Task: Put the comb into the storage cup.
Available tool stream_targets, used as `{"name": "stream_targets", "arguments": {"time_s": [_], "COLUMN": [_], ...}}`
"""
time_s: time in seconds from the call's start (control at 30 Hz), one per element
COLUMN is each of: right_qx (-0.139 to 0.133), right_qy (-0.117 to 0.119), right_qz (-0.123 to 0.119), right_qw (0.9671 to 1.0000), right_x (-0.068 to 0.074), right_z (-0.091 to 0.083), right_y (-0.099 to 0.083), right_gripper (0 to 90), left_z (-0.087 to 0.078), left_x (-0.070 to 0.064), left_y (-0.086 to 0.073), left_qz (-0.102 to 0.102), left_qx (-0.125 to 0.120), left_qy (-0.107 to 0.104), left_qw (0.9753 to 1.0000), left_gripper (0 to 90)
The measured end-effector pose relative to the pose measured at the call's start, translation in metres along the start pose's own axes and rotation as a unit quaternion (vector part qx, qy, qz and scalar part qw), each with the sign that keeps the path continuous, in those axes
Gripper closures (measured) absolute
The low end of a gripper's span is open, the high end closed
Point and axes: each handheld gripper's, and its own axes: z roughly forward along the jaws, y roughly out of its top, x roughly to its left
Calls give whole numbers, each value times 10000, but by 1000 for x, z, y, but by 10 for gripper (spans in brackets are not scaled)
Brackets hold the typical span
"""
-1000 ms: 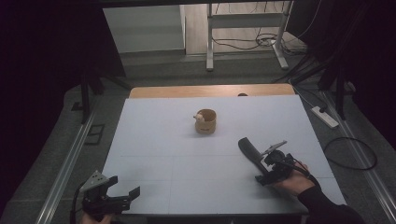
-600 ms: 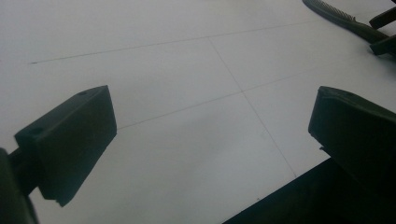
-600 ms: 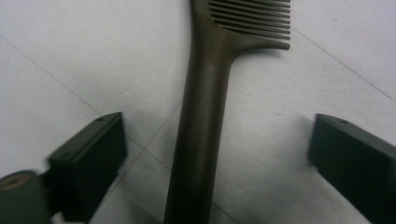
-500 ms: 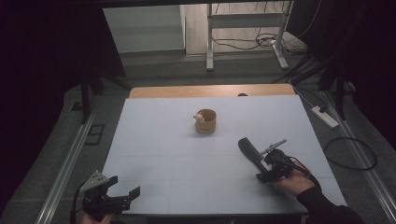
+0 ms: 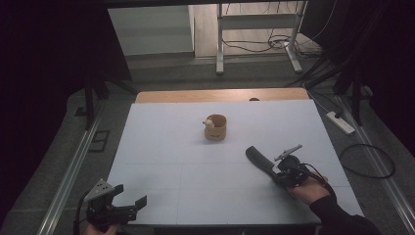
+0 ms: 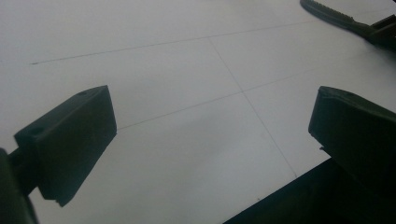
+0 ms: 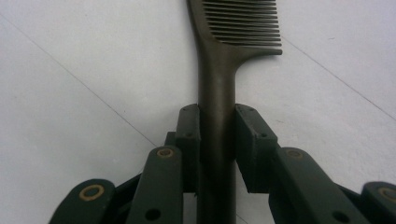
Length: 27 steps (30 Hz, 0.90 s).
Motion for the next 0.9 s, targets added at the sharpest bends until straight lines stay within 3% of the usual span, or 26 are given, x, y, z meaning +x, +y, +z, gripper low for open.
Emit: {"name": "stream_targets", "arguments": {"time_s": [0.2, 0.4, 0.5, 0.6, 0.9], "right_qx": [-97, -177, -258, -312, -621], "right_qy": [0, 110, 92, 100, 103], "right_qz": [-301, -393, -381, -339, -273], "right_qw": [9995, 9990, 9989, 9989, 9976], "right_x": [1, 2, 2, 0, -5], "right_z": [0, -2, -4, -7, -18], "right_y": [-2, -4, -6, -8, -12], "right_gripper": [722, 722, 722, 722, 722], "left_z": [-1, -1, -1, -1, 1], "left_x": [0, -1, -3, -3, -8], "left_y": [0, 0, 0, 1, 5], "left_qz": [8, 67, 119, 39, 103], "left_qx": [-18, -46, -29, -35, 98], "left_qy": [-3, -1, 8, -163, -294], "left_qw": [10000, 10000, 9999, 9999, 9995], "left_gripper": [13, 9, 0, 0, 0]}}
